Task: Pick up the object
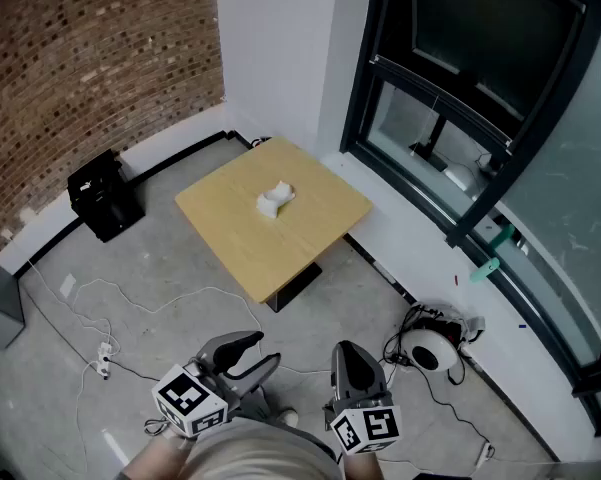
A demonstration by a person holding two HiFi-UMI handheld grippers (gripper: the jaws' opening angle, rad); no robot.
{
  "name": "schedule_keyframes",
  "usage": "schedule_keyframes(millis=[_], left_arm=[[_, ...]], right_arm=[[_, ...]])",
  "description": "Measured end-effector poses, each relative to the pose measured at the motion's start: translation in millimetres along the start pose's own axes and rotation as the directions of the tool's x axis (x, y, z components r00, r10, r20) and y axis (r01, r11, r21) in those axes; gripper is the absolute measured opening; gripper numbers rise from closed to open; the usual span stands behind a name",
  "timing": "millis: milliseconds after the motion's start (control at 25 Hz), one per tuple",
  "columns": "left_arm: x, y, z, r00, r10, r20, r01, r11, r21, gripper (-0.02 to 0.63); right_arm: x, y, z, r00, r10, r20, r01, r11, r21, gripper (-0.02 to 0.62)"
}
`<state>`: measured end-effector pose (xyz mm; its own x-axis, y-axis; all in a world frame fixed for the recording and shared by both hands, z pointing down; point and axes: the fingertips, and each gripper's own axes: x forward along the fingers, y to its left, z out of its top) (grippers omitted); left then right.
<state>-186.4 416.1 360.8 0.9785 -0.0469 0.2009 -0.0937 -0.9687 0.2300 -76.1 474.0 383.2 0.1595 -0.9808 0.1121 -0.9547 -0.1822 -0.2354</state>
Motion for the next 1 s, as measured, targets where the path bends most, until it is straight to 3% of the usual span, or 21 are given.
schedule_keyframes(millis=[280,400,720,1000], left_arm=[[47.1,94.2,5.5,0.999,0.033,0.022,-0.032,0.998,-0.046,0.173],[56.4,151.4,11.5,0.997,0.064,0.048,-0.059,0.994,-0.088,0.175],[60.2,295.7,60.3,0.977,0.155,0.146,-0.125,0.974,-0.191,0.170],[69.4,376.8,51.1,0.953,0.290,0.086,-0.263,0.936,-0.235,0.170]], right_arm=[[87.2,-45.4,-8.8,0.998,-0.034,-0.052,0.033,0.999,-0.013,0.026],[149.0,-46.1,-8.8,0.996,-0.010,-0.091,0.006,0.999,-0.040,0.028],[324.2,8.6,26.1,0.970,0.159,-0.184,-0.190,0.968,-0.164,0.026],[427.5,23.8,10.1,0.903,0.321,-0.287,-0.374,0.915,-0.153,0.028]])
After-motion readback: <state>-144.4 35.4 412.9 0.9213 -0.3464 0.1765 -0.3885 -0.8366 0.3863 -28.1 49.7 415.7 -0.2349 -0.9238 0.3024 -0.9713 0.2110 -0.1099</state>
